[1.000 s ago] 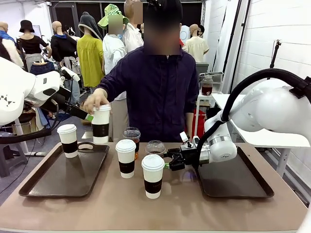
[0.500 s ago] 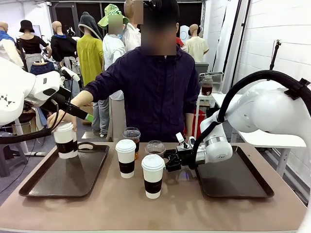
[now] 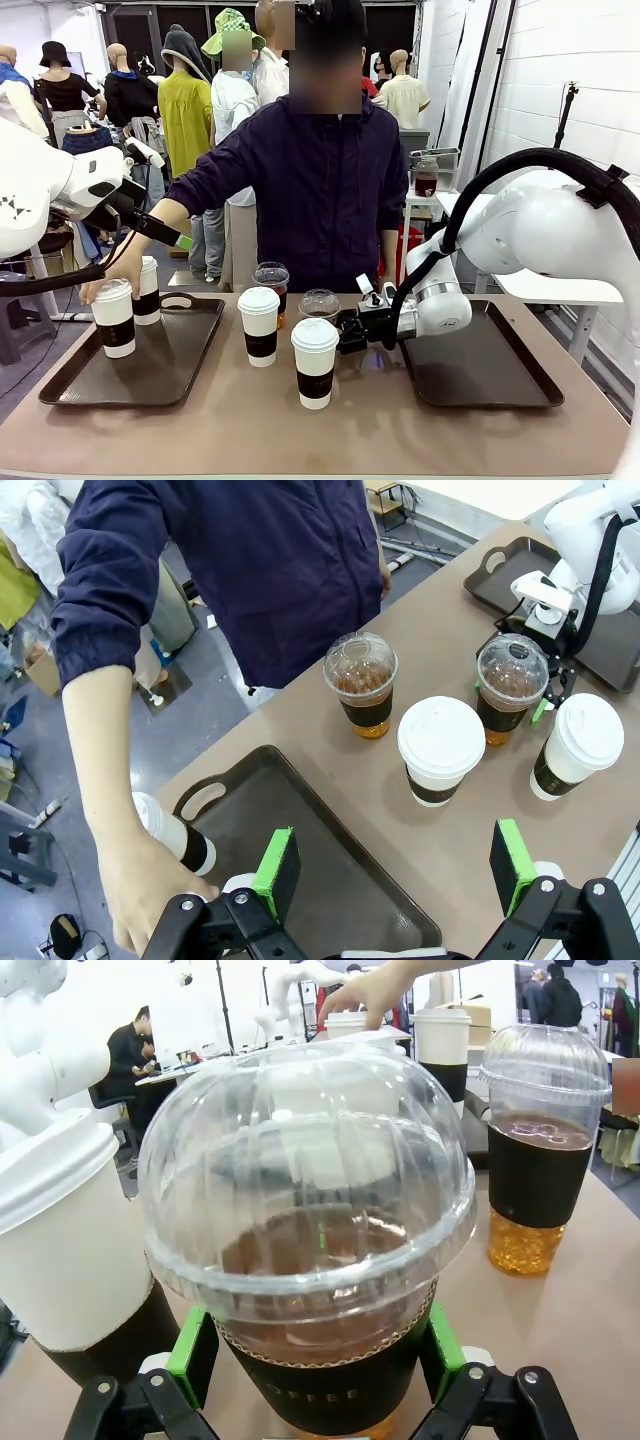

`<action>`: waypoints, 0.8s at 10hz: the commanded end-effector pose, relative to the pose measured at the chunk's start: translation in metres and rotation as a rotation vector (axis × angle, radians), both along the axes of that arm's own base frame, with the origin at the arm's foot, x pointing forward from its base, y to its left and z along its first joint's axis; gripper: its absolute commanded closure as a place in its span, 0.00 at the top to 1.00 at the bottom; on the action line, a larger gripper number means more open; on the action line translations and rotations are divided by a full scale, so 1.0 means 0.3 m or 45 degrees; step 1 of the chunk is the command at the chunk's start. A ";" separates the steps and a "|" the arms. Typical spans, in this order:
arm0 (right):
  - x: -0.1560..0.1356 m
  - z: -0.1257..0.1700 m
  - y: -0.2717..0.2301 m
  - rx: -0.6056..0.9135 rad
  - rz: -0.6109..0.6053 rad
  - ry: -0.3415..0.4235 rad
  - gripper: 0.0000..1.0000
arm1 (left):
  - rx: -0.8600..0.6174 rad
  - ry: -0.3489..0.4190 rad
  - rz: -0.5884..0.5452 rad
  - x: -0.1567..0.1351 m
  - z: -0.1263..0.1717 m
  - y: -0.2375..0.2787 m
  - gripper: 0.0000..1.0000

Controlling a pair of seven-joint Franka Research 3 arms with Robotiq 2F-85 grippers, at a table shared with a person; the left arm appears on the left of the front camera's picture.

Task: Distribute the coffee onto the tray.
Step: Pick up one iced Americano and place it on the right Handle tray.

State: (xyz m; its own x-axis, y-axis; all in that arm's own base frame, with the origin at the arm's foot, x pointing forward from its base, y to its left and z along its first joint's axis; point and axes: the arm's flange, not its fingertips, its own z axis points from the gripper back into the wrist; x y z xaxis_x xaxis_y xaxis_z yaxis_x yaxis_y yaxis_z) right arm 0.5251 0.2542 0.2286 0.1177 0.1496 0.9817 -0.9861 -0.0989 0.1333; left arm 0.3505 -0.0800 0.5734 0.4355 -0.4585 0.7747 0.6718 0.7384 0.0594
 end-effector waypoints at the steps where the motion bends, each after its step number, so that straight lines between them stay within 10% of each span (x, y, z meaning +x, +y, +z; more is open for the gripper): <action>1: 0.015 0.001 0.022 -0.025 0.030 0.044 0.91 | -0.007 0.005 -0.003 -0.001 0.000 0.004 1.00; 2: 0.017 0.000 0.017 -0.006 0.033 0.042 0.71 | -0.007 0.005 -0.003 -0.001 0.000 0.004 1.00; 8: 0.019 0.086 -0.057 0.047 -0.035 0.054 0.71 | -0.007 0.005 -0.003 -0.001 0.000 0.004 1.00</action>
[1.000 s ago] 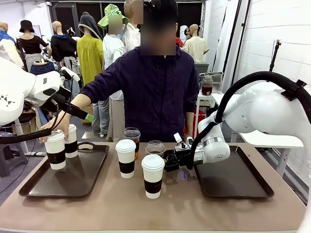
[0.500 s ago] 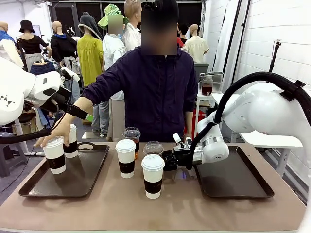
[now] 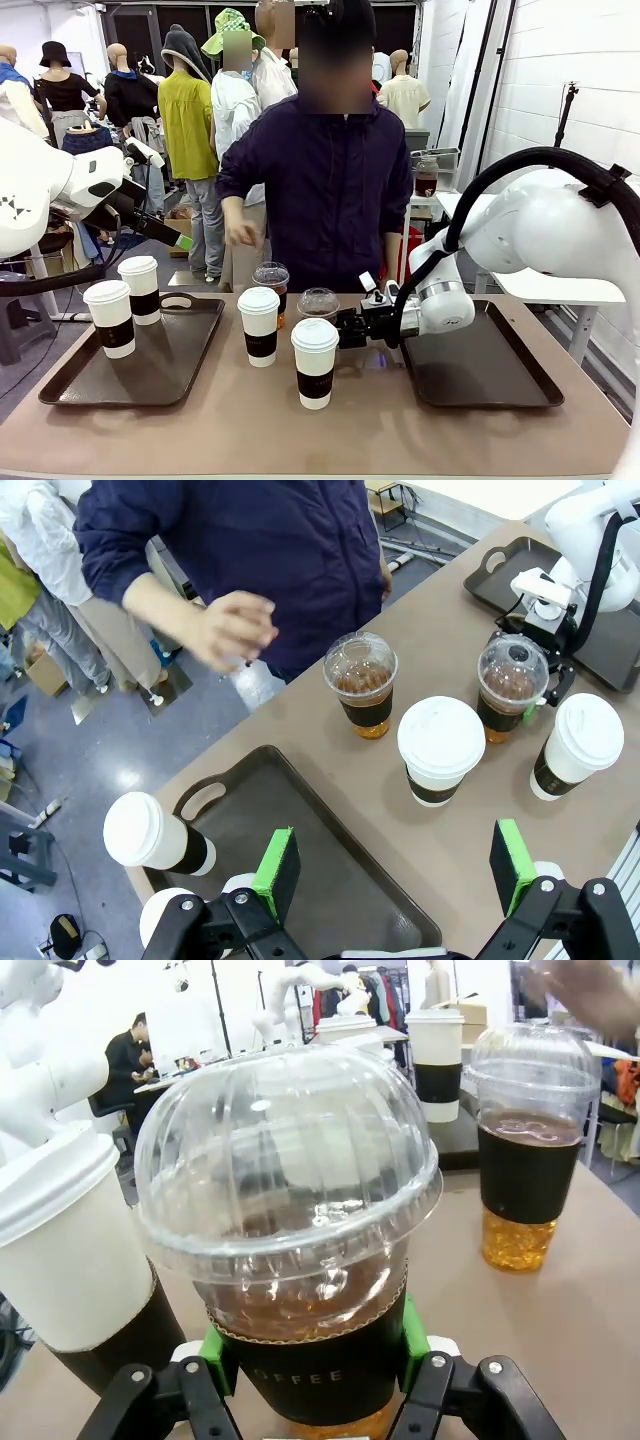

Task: Distribute the coffee onto the tray.
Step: Pick up one iced Americano and place it on the right Handle tray.

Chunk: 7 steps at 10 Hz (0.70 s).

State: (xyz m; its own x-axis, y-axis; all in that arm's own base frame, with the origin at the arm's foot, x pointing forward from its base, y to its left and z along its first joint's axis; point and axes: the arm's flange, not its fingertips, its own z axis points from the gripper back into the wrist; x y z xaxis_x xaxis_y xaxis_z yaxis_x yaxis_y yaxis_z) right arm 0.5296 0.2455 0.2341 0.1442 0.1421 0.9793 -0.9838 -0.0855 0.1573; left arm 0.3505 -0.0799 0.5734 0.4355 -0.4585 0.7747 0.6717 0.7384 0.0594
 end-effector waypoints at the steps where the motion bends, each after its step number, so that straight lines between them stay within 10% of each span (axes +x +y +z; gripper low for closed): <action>1: 0.003 0.138 -0.081 0.037 -0.042 0.018 0.71 | -0.007 0.005 -0.003 -0.001 0.000 0.004 1.00; 7: -0.047 0.355 -0.474 0.010 -0.138 -0.010 0.71 | -0.007 0.005 -0.003 -0.001 0.000 0.004 1.00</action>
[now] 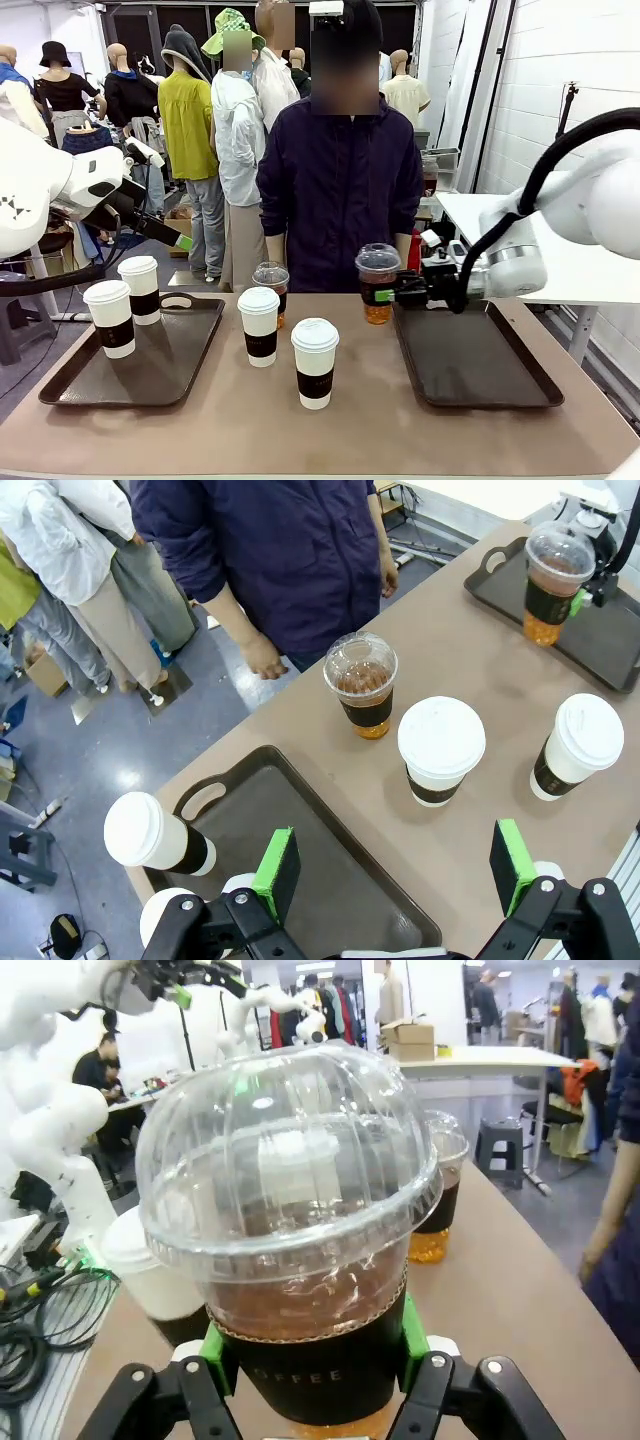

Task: Distribute the coffee onto the tray.
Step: Pick up one iced Americano and place it on the right Handle tray.

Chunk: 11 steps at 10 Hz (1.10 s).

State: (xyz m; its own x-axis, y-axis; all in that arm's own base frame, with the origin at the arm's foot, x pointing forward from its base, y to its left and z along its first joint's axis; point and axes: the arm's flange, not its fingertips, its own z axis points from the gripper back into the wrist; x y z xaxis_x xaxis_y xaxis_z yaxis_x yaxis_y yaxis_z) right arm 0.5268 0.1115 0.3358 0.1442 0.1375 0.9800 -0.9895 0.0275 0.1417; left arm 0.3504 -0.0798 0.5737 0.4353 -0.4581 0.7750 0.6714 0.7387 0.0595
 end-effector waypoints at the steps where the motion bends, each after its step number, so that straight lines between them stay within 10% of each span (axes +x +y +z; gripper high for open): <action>1: -0.068 0.025 -0.088 0.019 -0.017 -0.013 0.71 | -0.006 0.006 -0.004 -0.001 0.000 0.004 1.00; 11: -0.139 -0.038 -0.239 0.000 -0.091 0.006 0.71 | -0.006 0.006 -0.004 -0.001 0.000 0.004 1.00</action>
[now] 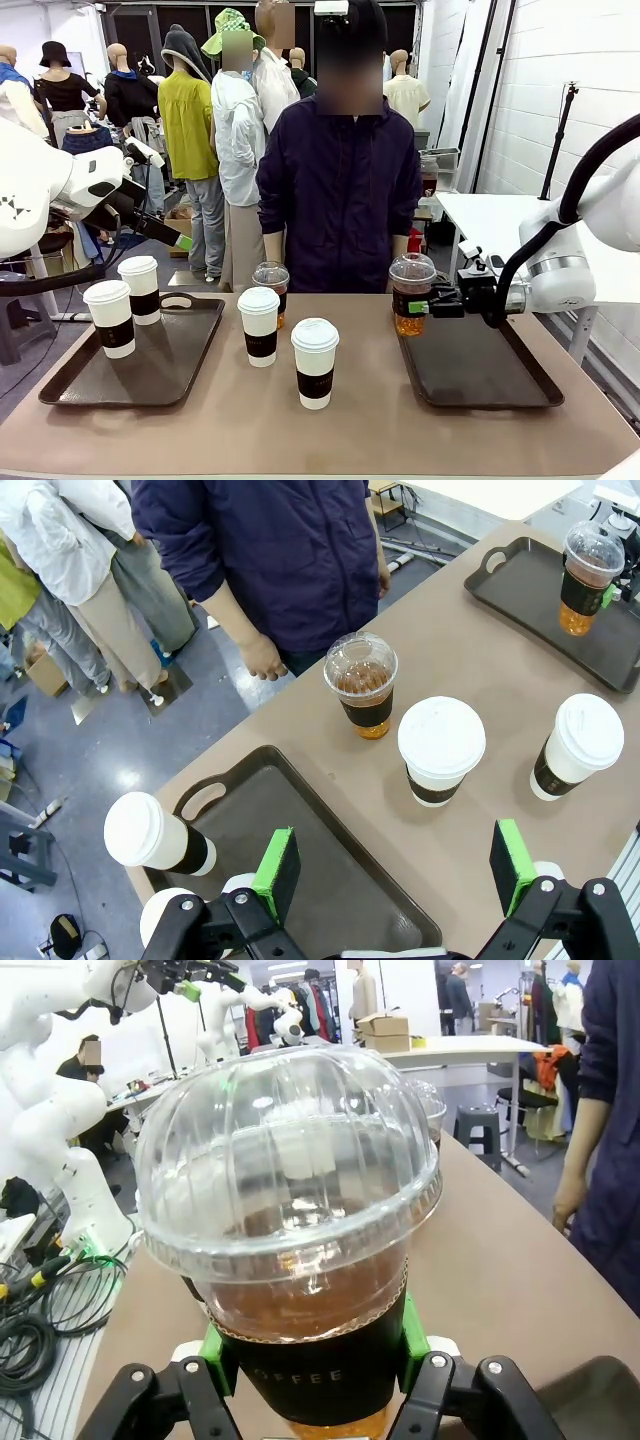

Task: Distribute the coffee onto the tray.
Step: Pick up one iced Americano and place it on the right Handle tray.

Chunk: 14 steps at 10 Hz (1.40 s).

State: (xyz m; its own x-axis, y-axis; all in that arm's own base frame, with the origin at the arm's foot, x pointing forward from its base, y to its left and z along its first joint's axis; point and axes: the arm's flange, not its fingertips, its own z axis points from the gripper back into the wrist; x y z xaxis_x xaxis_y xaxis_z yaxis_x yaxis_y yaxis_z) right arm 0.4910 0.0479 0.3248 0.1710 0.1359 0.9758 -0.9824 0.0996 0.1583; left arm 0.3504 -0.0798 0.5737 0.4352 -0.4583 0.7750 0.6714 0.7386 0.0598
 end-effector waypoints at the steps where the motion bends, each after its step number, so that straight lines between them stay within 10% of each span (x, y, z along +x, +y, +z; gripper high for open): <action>1: -0.047 -0.017 -0.065 0.025 0.001 -0.036 0.71 | -0.007 0.006 -0.004 -0.001 -0.001 0.004 1.00; 14: -0.185 -0.301 -0.228 0.057 0.122 -0.017 0.71 | -0.007 0.006 -0.004 -0.001 -0.001 0.004 1.00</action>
